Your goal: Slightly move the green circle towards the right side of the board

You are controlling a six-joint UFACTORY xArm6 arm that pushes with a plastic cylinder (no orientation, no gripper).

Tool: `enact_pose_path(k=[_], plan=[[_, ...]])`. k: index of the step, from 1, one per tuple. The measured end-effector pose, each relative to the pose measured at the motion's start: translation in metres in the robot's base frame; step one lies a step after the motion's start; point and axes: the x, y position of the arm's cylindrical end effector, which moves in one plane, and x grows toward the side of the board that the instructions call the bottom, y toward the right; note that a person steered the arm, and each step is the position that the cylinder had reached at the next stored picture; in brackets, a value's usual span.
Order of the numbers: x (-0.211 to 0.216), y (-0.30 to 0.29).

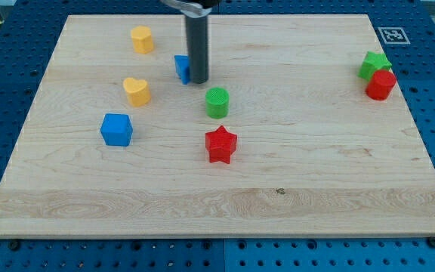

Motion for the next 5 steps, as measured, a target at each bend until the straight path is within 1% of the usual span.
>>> enact_pose_path(k=[2,4,5], plan=[[0.009,-0.039],[0.050,-0.039],[0.066,0.001]])
